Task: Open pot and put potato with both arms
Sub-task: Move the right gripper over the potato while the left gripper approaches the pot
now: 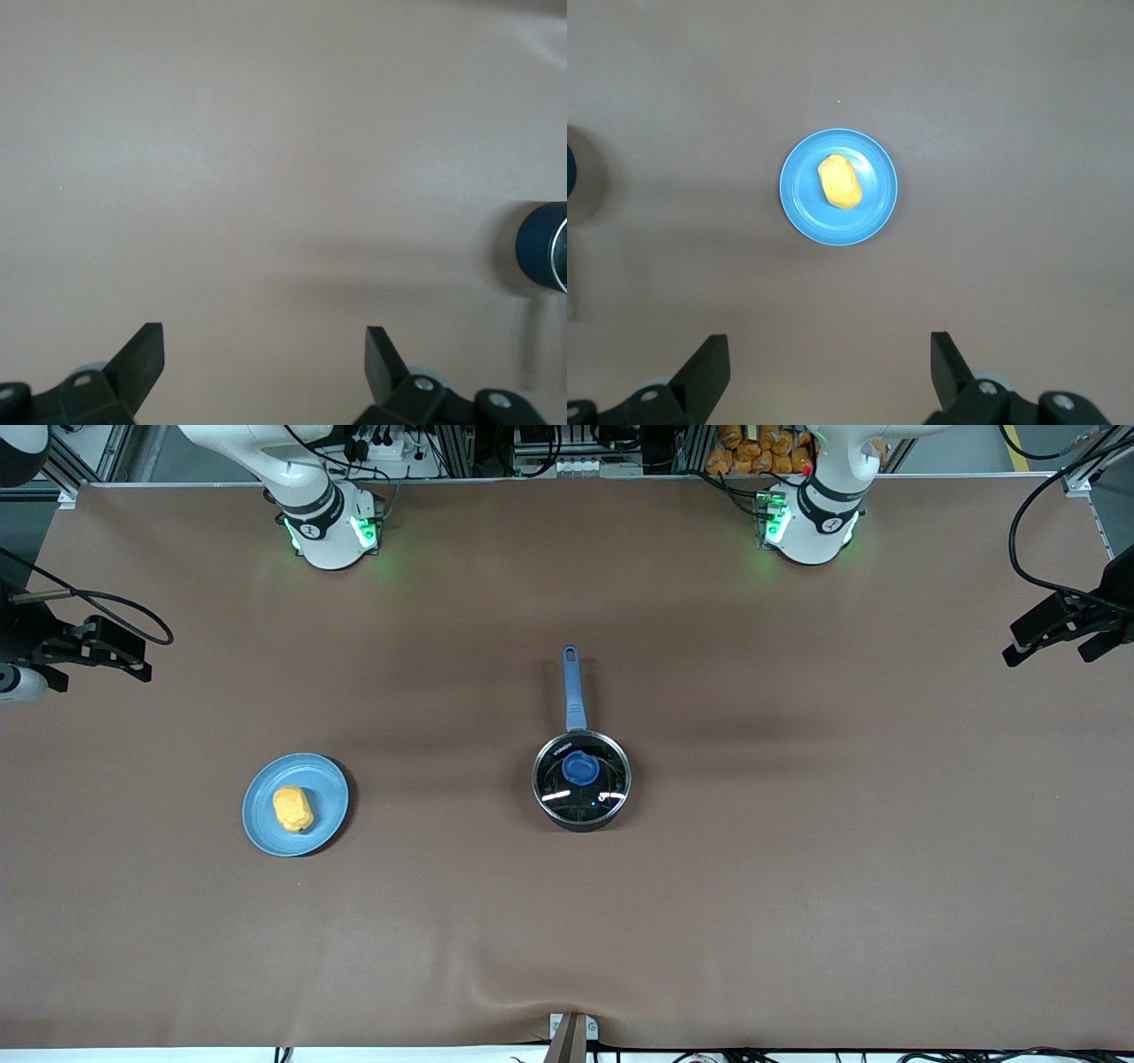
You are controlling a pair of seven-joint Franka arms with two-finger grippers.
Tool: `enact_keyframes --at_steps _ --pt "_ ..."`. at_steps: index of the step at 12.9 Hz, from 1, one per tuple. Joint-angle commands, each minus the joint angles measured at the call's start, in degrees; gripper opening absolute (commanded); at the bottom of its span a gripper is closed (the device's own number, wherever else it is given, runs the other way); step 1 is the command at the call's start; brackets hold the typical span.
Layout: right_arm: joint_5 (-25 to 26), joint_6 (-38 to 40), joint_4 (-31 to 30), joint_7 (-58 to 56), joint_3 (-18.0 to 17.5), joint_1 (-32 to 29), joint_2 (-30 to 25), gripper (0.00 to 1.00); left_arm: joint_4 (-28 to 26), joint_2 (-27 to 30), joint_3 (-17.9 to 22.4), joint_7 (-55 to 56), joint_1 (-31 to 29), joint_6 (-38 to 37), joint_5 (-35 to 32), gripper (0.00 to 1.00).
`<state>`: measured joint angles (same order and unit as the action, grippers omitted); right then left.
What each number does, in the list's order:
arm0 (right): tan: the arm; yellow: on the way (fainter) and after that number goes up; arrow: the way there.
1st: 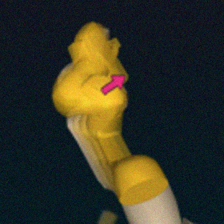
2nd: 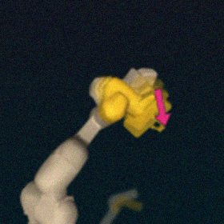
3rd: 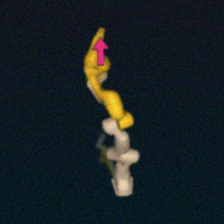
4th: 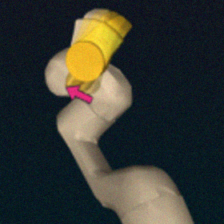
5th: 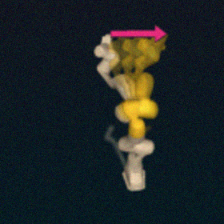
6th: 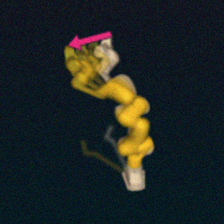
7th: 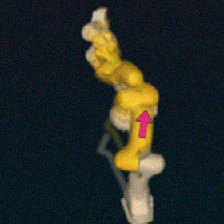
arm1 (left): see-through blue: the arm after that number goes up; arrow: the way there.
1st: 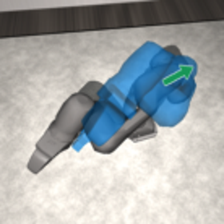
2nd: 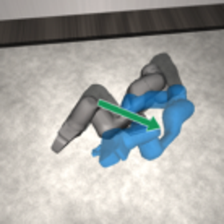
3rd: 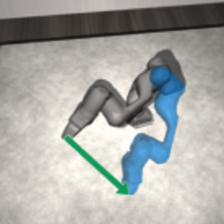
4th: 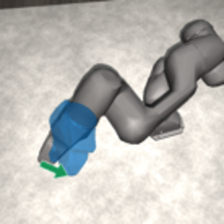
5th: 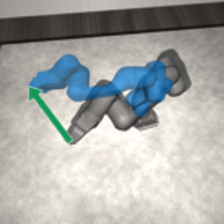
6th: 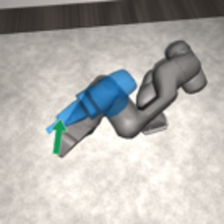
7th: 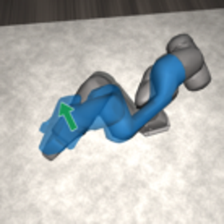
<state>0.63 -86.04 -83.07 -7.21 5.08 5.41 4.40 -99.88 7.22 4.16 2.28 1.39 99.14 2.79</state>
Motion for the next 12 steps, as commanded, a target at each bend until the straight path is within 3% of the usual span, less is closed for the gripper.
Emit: enact_keyframes --at_steps 1,7,12 --pt "-0.89 0.17 1.06 0.79 -0.16 -0.40 0.35 1.00 1.35 -0.63 -0.03 -0.52 -0.16 -1.14 0.02 1.00" --pt "-0.98 0.26 -0.25 0.79 -0.16 0.48 0.96 1.00 1.61 -0.72 0.06 0.00 -0.25 -1.14 0.11 1.00" --pt "-0.98 -4.83 -0.95 0.62 -0.25 3.99 10.26 1.00 1.61 -0.72 0.06 -0.26 -0.25 -1.14 0.11 1.00"
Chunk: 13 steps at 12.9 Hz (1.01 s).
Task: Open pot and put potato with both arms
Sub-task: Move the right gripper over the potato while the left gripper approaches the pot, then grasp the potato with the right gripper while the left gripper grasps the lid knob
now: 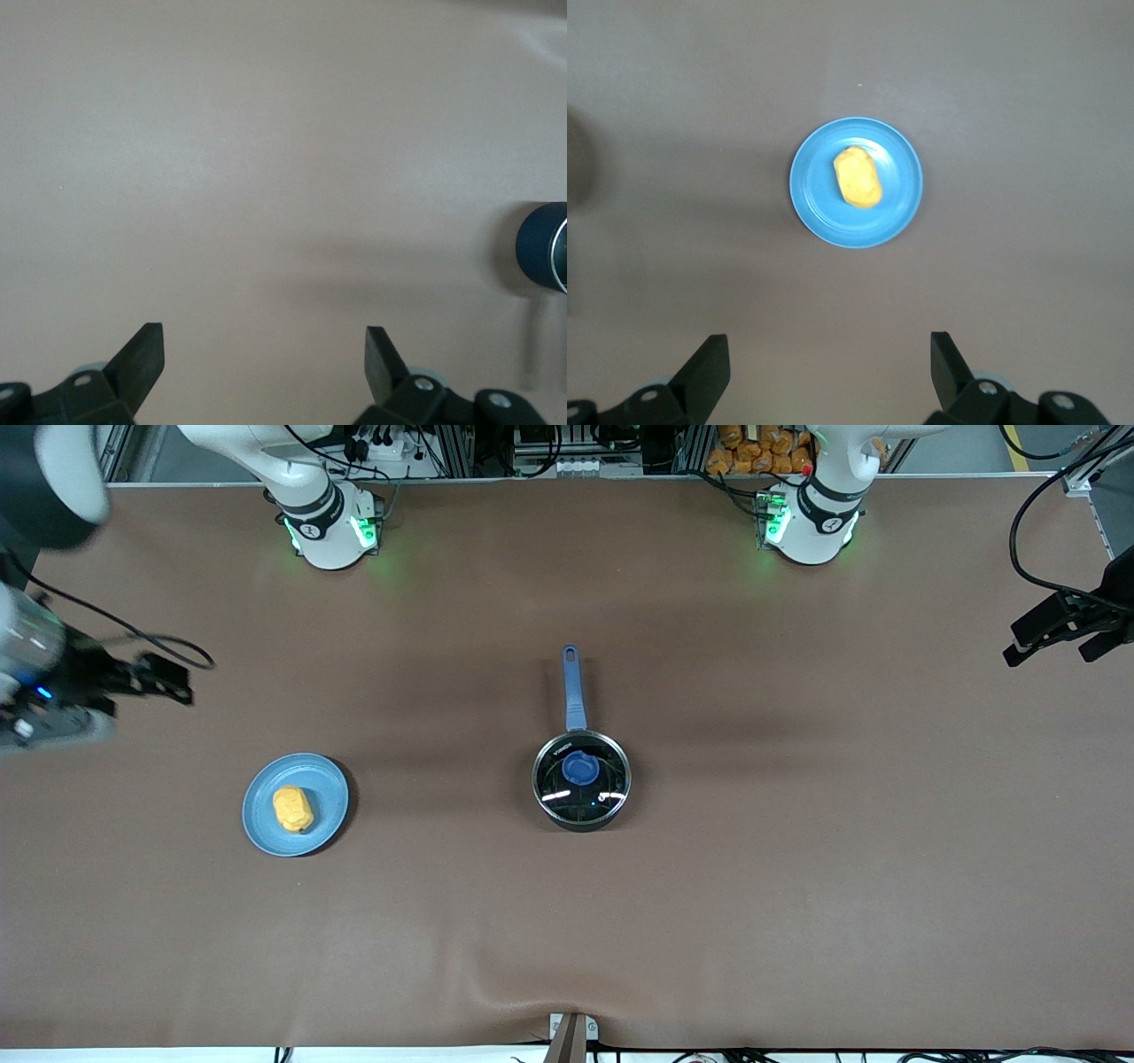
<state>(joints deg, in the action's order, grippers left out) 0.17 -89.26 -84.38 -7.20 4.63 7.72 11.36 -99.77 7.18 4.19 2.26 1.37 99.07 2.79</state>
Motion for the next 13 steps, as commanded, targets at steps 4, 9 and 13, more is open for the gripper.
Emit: enact_keyframes --at_steps 4,9,13 --pt "-0.52 -14.15 -7.79 -3.85 0.20 2.12 7.52 1.00 1.50 -0.85 -0.32 1.08 0.56 -0.90 0.11 1.00" --pt "-0.44 -29.37 -15.98 -7.03 0.21 -0.42 14.29 1.00 1.59 -2.60 -4.08 9.83 3.01 -0.90 0.73 1.00" --pt "-0.44 -35.53 -17.48 -10.12 0.12 -1.48 20.00 1.00 6.06 -9.01 -12.52 24.07 5.74 -0.20 0.90 1.00"
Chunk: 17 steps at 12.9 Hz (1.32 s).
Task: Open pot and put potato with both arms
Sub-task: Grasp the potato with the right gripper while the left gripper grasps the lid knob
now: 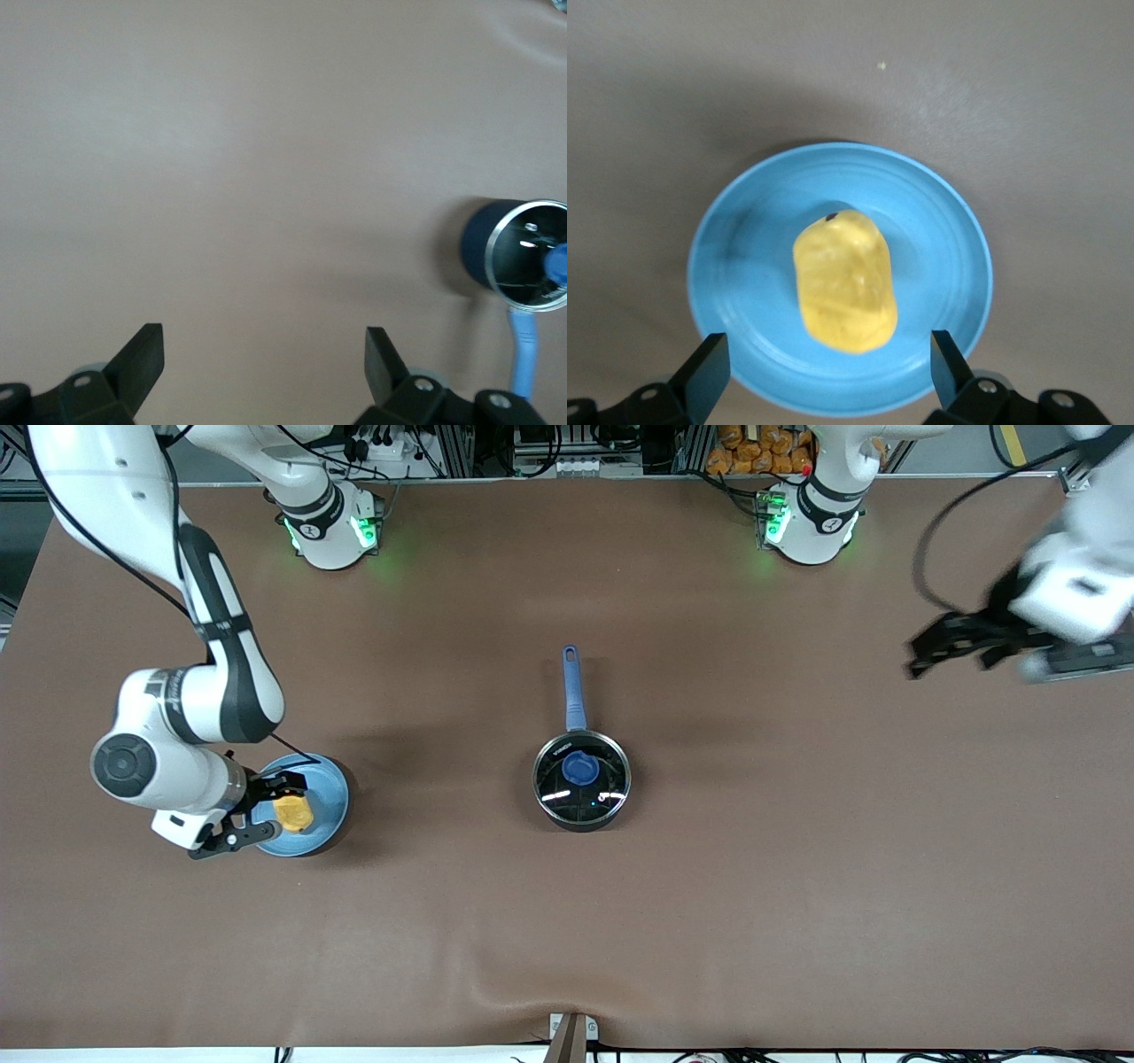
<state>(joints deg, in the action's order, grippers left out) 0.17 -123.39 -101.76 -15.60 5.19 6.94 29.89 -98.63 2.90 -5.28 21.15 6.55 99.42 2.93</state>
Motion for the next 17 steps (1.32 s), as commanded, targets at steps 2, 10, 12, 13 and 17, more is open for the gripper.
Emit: enact_keyframes --at_steps 2,10,12,13,17 --pt "-0.52 -2.90 -0.19 -1.71 -0.44 -0.87 2.88 1.00 7.57 -8.59 -7.26 11.34 1.71 -0.28 0.77 1.00" --pt "-0.52 -6.69 -0.19 -2.50 -0.44 -0.96 6.05 1.00 14.24 -26.34 -8.78 36.57 17.52 15.62 -4.22 1.00" --pt "-0.52 -6.60 0.07 -3.20 -0.44 -0.88 6.23 0.74 15.83 -30.56 -8.69 42.54 20.95 17.55 -9.49 1.00" --pt "-0.52 -6.60 0.16 -3.21 -0.44 -0.96 6.23 0.56 16.45 -32.41 -8.69 44.14 22.27 18.61 -11.00 1.00" --pt "-0.61 -6.51 0.51 -2.94 -0.53 -0.88 6.23 0.16 17.33 -37.51 -8.69 42.93 25.35 21.96 -15.65 1.00"
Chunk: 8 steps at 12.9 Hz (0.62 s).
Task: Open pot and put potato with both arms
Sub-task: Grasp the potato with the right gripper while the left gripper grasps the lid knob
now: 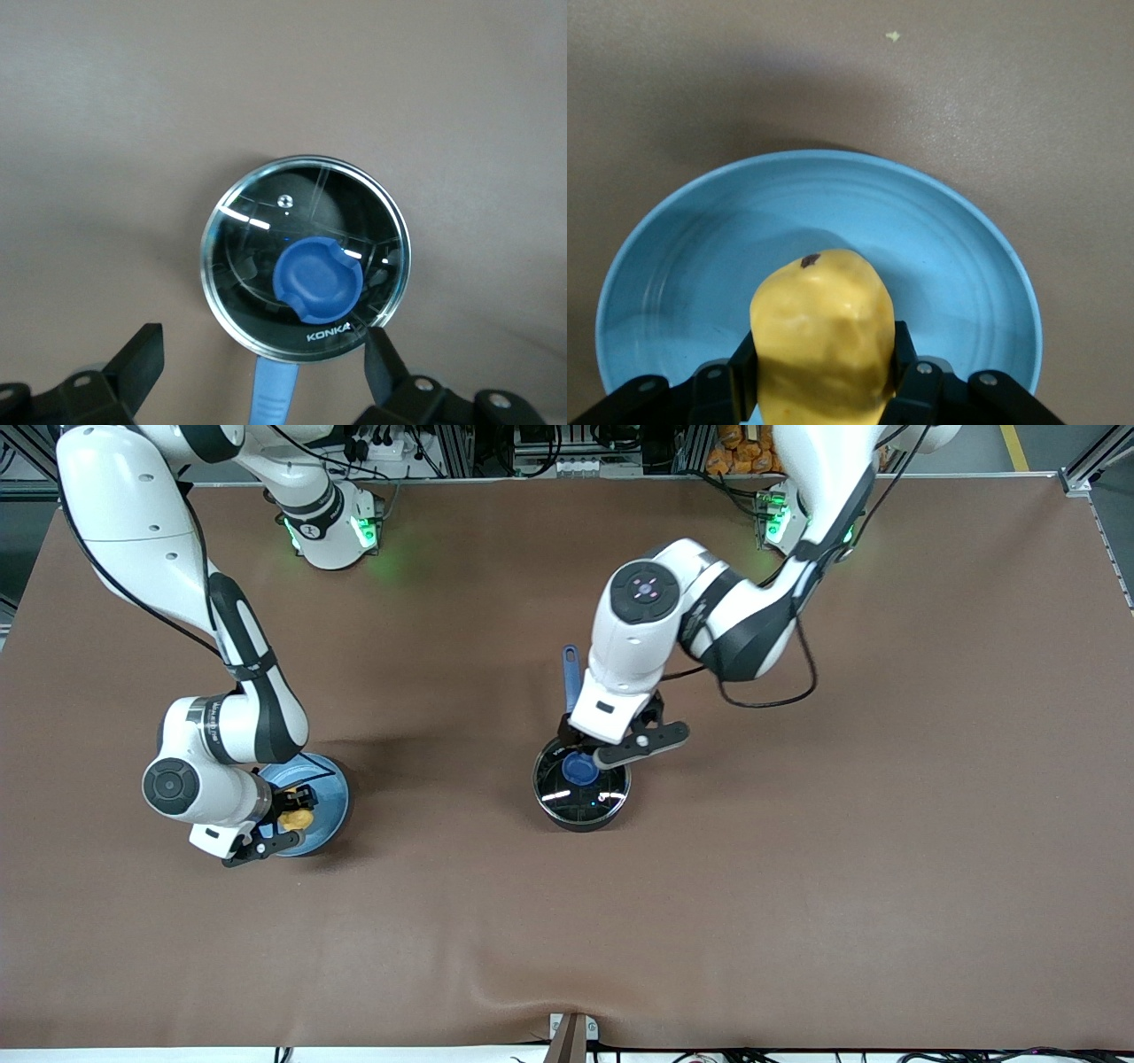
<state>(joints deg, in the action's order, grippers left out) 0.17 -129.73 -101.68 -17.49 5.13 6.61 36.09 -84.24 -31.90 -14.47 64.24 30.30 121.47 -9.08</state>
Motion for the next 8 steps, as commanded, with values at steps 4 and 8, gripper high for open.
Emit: enact_keyframes --at_steps 4,8 --pt "-4.99 0.61 0.61 -0.97 -0.56 -0.02 -1.55 0.10 4.18 -6.33 0.23 -5.26 2.39 1.56 -6.65 1.00" --pt "-8.95 4.47 1.39 0.43 -0.56 1.82 -5.41 0.09 4.18 -8.44 0.32 -4.47 3.18 5.17 -6.74 1.00"
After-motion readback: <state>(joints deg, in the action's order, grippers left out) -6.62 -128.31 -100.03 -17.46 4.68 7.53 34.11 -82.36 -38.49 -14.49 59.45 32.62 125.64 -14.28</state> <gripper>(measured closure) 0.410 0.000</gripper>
